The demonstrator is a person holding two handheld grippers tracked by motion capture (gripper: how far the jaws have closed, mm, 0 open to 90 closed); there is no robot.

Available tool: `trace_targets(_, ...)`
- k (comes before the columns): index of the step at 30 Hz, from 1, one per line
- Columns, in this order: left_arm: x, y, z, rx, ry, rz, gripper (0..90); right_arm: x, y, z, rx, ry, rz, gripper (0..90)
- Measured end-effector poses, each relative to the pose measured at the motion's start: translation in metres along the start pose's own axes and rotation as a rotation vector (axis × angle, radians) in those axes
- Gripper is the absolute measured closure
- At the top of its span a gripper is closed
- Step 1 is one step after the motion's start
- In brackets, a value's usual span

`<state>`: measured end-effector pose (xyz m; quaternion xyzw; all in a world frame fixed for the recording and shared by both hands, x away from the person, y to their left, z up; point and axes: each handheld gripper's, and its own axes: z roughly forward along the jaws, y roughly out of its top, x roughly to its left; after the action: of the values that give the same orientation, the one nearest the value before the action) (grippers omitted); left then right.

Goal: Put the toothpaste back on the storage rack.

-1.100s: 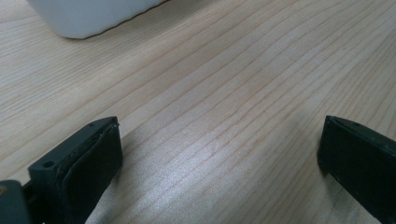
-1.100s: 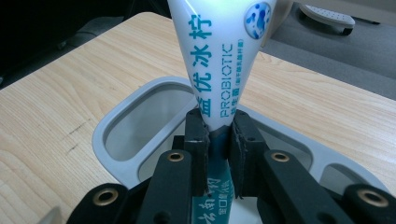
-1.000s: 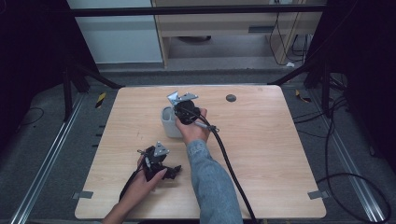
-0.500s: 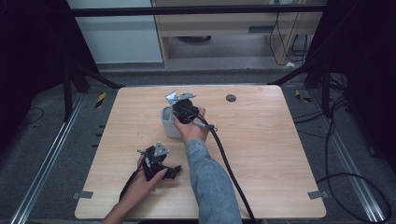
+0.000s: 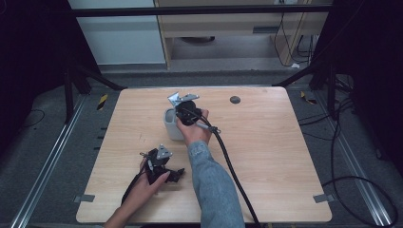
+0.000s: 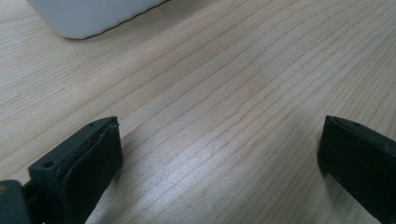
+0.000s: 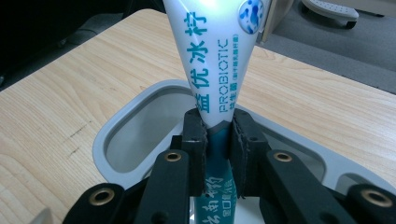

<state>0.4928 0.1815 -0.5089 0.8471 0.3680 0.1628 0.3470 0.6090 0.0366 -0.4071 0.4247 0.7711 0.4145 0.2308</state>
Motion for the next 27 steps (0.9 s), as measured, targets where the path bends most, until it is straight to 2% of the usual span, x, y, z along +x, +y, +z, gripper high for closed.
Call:
trace_targets(14,0.0,0.0,0.0,0.0,-0.001,0.0,0.0,-0.002,-0.003,-0.005,0.004,0.005,0.01,76.0)
trace_targets(27,0.0,0.0,0.0,-0.002,0.0,-0.002,0.0,-0.001,-0.001,-0.016,-0.008,0.008,-0.01,73.8)
